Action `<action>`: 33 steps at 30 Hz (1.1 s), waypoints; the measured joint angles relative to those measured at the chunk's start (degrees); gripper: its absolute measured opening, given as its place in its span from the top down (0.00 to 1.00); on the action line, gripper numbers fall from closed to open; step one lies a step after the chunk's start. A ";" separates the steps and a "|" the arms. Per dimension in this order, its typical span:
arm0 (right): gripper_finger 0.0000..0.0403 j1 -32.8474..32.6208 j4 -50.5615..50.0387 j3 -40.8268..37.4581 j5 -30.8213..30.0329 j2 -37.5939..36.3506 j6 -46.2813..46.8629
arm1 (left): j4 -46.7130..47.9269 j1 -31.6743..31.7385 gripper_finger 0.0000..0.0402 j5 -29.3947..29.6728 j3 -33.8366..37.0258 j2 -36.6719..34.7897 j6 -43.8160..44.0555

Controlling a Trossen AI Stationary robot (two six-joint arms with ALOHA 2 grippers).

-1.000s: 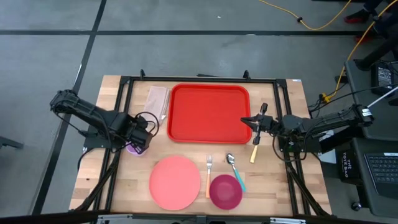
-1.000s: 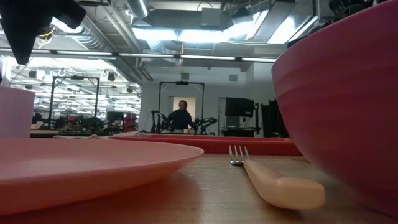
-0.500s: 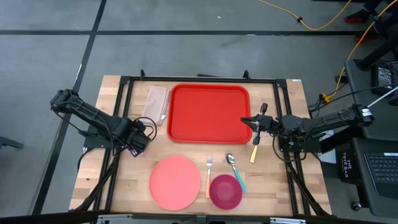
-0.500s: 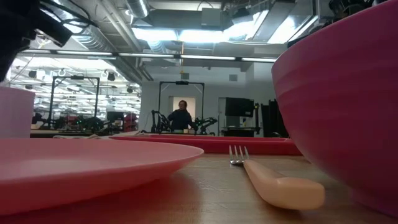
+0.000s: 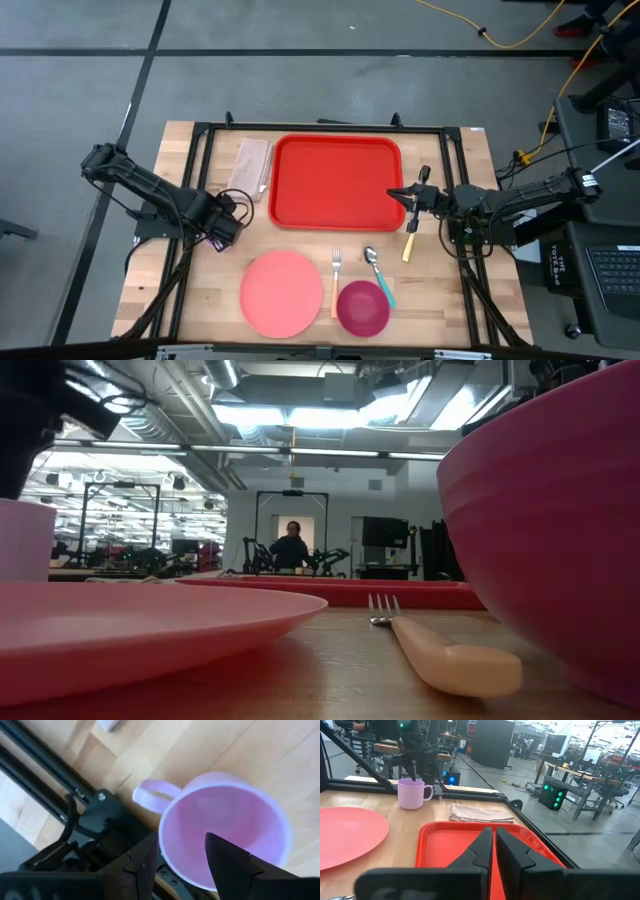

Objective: Set up tray
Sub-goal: Put the purple mug on the red tray

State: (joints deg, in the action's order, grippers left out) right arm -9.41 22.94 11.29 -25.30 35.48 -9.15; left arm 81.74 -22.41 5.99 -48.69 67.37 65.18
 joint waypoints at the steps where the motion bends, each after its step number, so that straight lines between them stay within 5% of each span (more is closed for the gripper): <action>1: 0.93 0.02 0.00 0.00 0.00 0.00 0.00 | -0.27 0.00 0.61 -0.55 0.76 0.00 0.00; 18: 0.93 0.02 0.00 0.00 0.00 0.00 -0.15 | -8.44 0.00 0.63 -1.61 5.84 0.02 -3.92; 33: 0.93 0.02 -0.02 0.00 0.00 0.00 -0.16 | -8.88 0.00 0.98 -4.51 5.77 -4.35 0.89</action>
State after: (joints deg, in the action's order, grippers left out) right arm -9.39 22.92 11.29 -25.30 35.48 -9.31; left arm 72.86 -22.41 1.48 -42.92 63.02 66.07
